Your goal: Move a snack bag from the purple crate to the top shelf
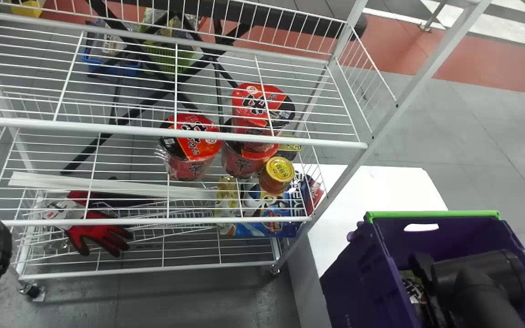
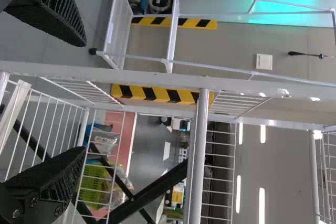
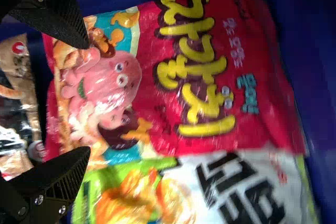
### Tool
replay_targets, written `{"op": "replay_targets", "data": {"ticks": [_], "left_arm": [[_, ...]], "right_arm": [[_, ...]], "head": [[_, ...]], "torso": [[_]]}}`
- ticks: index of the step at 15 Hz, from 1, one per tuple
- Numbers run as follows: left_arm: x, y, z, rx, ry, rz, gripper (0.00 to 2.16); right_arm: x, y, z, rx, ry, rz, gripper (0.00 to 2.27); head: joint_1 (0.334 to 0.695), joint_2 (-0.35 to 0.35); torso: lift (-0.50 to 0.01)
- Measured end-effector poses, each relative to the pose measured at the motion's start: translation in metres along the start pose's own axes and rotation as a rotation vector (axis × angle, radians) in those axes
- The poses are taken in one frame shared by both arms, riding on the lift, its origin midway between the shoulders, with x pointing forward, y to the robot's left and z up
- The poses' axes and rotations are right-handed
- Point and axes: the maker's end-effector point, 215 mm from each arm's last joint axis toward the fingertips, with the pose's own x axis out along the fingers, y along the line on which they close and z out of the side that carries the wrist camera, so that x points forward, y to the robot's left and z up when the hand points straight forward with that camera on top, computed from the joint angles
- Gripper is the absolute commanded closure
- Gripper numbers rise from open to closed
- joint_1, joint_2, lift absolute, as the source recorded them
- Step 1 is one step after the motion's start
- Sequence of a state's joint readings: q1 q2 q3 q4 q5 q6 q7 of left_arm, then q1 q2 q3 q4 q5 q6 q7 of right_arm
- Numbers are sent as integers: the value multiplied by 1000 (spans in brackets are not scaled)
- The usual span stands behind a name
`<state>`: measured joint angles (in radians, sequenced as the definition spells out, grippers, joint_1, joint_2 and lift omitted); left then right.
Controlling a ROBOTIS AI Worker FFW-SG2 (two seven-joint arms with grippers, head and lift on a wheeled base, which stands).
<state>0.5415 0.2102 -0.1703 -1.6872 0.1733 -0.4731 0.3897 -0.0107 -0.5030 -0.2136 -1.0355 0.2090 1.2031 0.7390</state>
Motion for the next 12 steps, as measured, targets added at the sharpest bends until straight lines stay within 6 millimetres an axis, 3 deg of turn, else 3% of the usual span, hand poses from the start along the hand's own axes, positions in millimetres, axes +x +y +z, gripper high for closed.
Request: {"op": "replay_targets", "data": {"ticks": [4,5,7,8,12], "left_arm": [[0,1,-1,2,1,2,113],[-1,1,-2,1,1,3,113],[-2,2,-3,1,2,3,113],[-1,2,-3,1,1,4,113],[-2,3,-4,1,2,7,117]], "right_arm": [[12,-4,4,-55,-42,-25,306],[16,-4,3,-65,-50,-32,532],[25,-2,0,-88,-63,-38,1463],[27,0,0,-87,-73,-34,1774],[22,2,-2,-43,-89,-17,1838]], "head": [[695,-350],[695,-350],[695,-350],[695,-350],[695,-350]], "torso": [[-456],[-456],[-456],[-456],[-456]]}}
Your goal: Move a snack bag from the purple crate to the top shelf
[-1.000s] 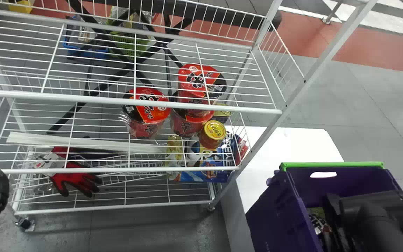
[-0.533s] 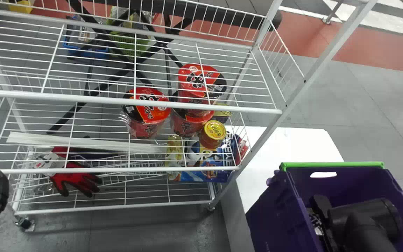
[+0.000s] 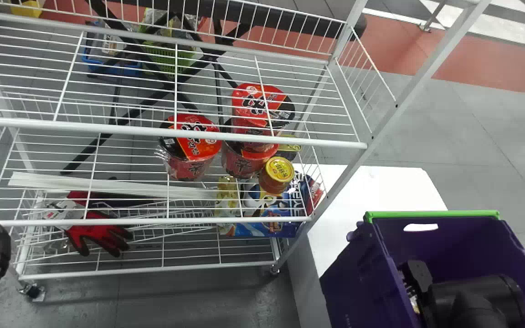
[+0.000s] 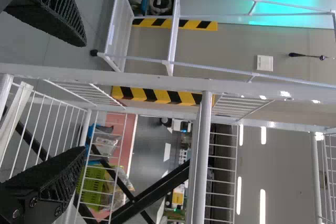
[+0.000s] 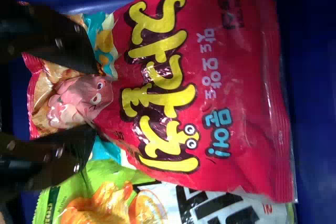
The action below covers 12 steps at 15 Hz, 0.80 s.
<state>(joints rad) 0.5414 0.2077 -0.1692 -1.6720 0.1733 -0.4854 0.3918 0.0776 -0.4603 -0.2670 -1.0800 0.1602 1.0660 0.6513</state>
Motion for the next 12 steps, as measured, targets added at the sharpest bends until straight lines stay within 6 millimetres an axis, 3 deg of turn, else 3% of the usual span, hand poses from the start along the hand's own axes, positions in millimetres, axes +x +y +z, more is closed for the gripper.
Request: {"op": "replay_targets", "data": {"ticks": [6,8,12], "left_arm": [[0,0,0,1,-1,0,117],[0,1,-1,2,1,1,117],[0,1,-1,2,2,0,117]], "right_arm": [[-14,-7,13,30,-67,28,1838],[-15,-6,15,38,-75,35,2017],[-14,-2,17,34,-82,42,2017]], "head": [[695,-350],[695,-350],[695,-350]], "torso": [[-435],[-428],[-412]]}}
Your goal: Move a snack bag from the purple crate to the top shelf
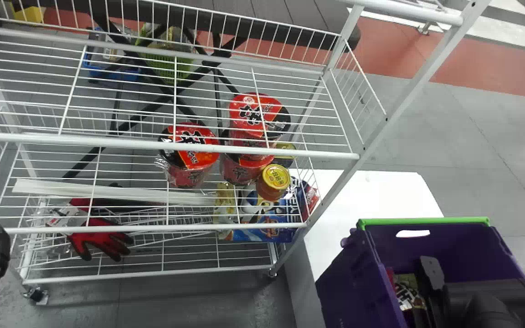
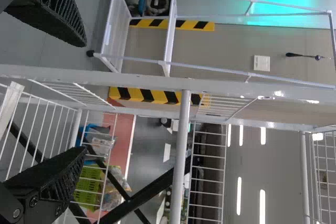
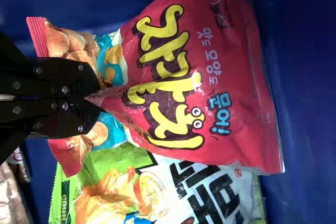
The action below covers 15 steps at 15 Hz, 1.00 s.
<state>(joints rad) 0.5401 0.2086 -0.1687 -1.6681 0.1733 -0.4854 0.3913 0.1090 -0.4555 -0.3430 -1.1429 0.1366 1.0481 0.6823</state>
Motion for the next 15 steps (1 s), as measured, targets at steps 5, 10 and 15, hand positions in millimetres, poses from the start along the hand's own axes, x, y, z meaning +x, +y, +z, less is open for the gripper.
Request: {"op": "replay_targets", "data": {"ticks": [5,10,15], "left_arm": [[0,0,1,-1,-2,0,117],[2,-2,4,-4,-9,-3,117],[2,-2,4,-4,-7,-2,117]], "right_arm": [[2,2,-1,-8,-1,2,2020],[0,2,-2,-14,-3,7,2051],[-6,-7,-7,3,-15,11,2074]], "head": [[695,-350],[695,-350],[695,-350]], "torso": [[-392],[-372],[-352]]}}
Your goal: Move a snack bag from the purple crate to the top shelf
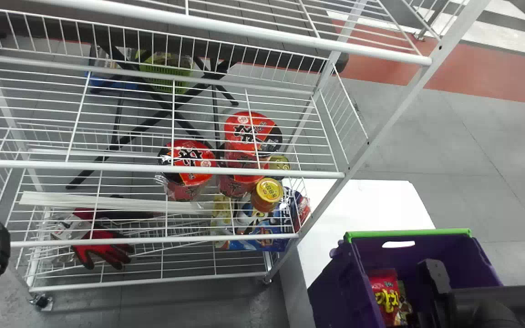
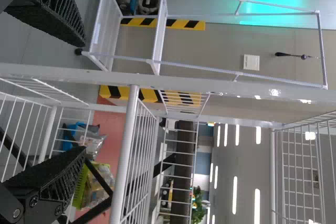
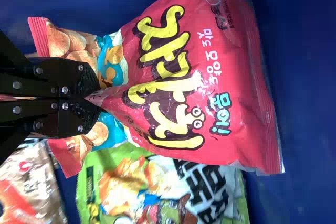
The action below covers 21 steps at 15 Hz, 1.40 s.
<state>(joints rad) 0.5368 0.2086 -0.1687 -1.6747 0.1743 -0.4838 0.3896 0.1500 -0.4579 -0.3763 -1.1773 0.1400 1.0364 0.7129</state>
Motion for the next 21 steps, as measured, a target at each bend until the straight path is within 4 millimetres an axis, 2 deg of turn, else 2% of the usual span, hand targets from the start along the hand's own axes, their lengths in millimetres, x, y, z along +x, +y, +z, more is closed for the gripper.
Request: {"op": "replay_targets", "data": {"ticks": [4,7,21], "left_arm": [[1,1,-2,0,4,1,117],[1,1,-2,-1,3,0,117],[0,-7,-3,1,12,-17,117]], "right_arm": [[-12,-19,-4,30,-24,-7,2074],[-14,-25,-7,37,-29,-11,2074],[-16,-29,-14,30,-28,-16,2074]], "head": [[695,-350],[695,-350],[695,-350]], "torso": [[-336],[-324],[-268]]}}
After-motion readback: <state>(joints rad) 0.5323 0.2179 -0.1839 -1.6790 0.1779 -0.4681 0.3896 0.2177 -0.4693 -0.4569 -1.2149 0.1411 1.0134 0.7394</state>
